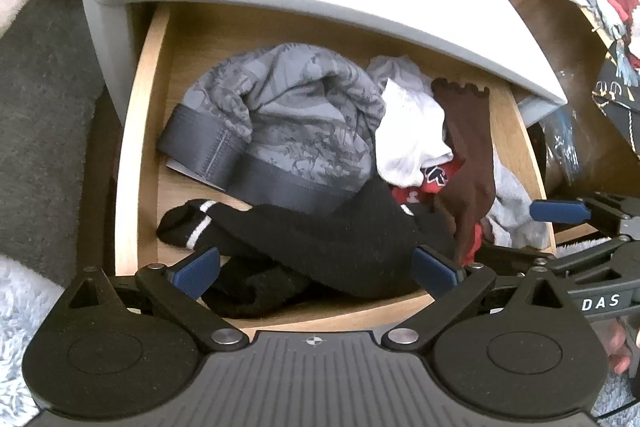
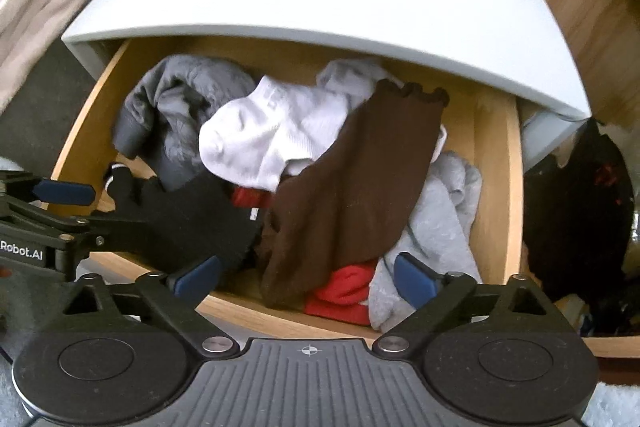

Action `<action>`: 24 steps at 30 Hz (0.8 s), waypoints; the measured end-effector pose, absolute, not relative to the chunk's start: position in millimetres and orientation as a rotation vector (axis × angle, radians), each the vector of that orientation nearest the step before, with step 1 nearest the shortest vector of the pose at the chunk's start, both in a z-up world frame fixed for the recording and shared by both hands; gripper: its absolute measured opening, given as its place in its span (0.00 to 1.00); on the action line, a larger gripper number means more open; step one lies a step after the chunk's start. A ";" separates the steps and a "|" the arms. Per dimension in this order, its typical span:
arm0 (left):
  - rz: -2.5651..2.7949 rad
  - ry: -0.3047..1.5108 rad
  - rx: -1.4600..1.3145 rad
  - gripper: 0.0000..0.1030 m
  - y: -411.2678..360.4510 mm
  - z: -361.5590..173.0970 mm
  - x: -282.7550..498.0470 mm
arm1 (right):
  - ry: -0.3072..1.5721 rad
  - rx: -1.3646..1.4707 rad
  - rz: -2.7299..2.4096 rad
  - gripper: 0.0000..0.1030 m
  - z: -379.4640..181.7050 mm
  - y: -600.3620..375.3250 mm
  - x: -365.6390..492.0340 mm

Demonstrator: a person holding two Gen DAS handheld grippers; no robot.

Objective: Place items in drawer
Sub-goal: 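Withdraw the open right gripper from the drawer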

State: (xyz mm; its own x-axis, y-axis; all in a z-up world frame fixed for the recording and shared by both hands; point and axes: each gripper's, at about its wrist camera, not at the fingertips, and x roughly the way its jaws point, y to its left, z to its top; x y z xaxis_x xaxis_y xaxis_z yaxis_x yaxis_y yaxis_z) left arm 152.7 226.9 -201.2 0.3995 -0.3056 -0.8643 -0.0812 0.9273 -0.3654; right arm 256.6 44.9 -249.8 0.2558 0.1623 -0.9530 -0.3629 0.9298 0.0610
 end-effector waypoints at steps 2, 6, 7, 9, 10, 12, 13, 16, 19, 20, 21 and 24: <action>-0.142 1.144 -0.378 1.00 227.5 -198.2 150.8 | 1.252 -0.179 0.344 0.94 -246.6 42.5 254.4; -0.146 1.108 -0.370 1.00 227.9 -190.8 146.7 | 1.178 -0.127 0.338 0.97 -225.1 38.0 251.0; -0.148 1.102 -0.368 1.00 227.2 -189.9 146.7 | 1.157 -0.115 0.343 0.99 -218.4 37.2 250.0; -0.143 1.100 -0.360 1.00 226.1 -189.0 146.8 | 1.125 -0.110 0.366 0.99 -206.8 36.7 246.5; -0.140 1.100 -0.356 1.00 225.9 -188.6 146.7 | 1.121 -0.121 0.384 0.99 -203.9 37.8 244.2; -0.136 1.099 -0.355 1.00 225.8 -187.9 146.5 | 1.135 -0.153 0.423 0.99 -204.7 41.2 238.0; -0.133 1.096 -0.356 1.00 226.2 -187.4 146.3 | 1.147 -0.167 0.437 0.99 -206.6 44.1 234.5; -0.125 1.092 -0.357 1.00 227.9 -186.3 145.3 | 1.183 -0.226 0.493 0.99 -215.7 55.5 228.0; -0.124 1.093 -0.357 1.00 228.1 -186.5 145.2 | 1.191 -0.254 0.552 0.99 -217.9 66.2 222.0; -0.124 1.093 -0.357 1.00 228.0 -186.8 145.4 | 1.196 -0.256 0.566 0.99 -218.7 68.4 220.2; -0.125 1.093 -0.358 1.00 228.1 -187.0 145.6 | 1.203 -0.261 0.573 0.99 -220.2 69.7 219.6; -0.128 1.095 -0.359 1.00 227.9 -188.3 146.5 | 1.228 -0.274 0.566 0.99 -224.5 71.9 218.1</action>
